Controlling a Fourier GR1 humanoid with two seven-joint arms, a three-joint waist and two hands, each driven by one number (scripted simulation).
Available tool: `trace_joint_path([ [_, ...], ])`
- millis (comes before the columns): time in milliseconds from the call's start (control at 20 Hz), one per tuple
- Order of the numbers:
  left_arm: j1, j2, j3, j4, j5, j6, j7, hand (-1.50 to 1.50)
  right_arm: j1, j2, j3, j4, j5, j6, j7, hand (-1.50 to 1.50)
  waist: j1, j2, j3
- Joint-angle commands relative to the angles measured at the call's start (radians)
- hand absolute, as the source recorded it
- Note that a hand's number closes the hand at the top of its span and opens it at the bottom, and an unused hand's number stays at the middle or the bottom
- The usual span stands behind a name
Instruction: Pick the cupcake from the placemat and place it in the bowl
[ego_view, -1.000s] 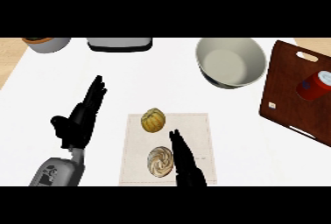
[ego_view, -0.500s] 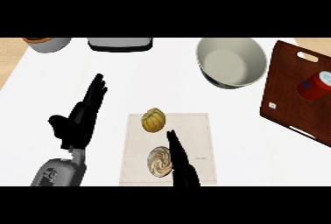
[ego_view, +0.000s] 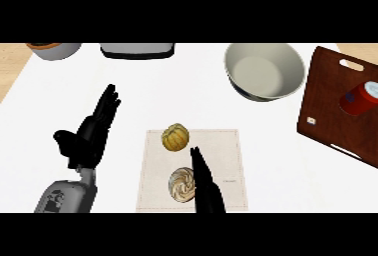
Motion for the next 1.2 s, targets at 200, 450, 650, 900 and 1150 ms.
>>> trace_joint_path([
  [200, 0.026, 0.008, 0.019, -0.043, 0.001, -0.047, 0.032, 0.00, -0.052, 0.000, -0.009, 0.133, 0.069, -0.015, 0.085, -1.50, 0.002, 0.000, 0.000],
  [450, 0.017, -0.026, 0.022, -0.014, -0.042, -0.025, 0.007, 0.00, -0.084, 0.000, 0.007, 0.218, -0.039, -0.048, 0.012, -1.50, 0.003, 0.000, 0.000],
  [650, 0.051, -0.043, -0.012, -0.041, -0.050, -0.029, -0.024, 0.00, -0.167, 0.000, 0.048, 0.299, -0.064, 0.064, -0.057, 1.50, 0.013, 0.001, 0.001],
  [900, 0.087, -0.038, 0.011, -0.011, -0.044, -0.047, -0.073, 0.00, -0.201, 0.000, 0.134, 0.328, -0.015, 0.035, -0.030, 1.50, 0.009, 0.001, 0.000],
  [1150, 0.007, -0.053, 0.037, 0.056, -0.054, -0.031, -0.057, 0.00, -0.141, -0.082, 0.112, 0.148, -0.110, 0.146, -0.184, 1.50, -0.005, 0.001, 0.000],
])
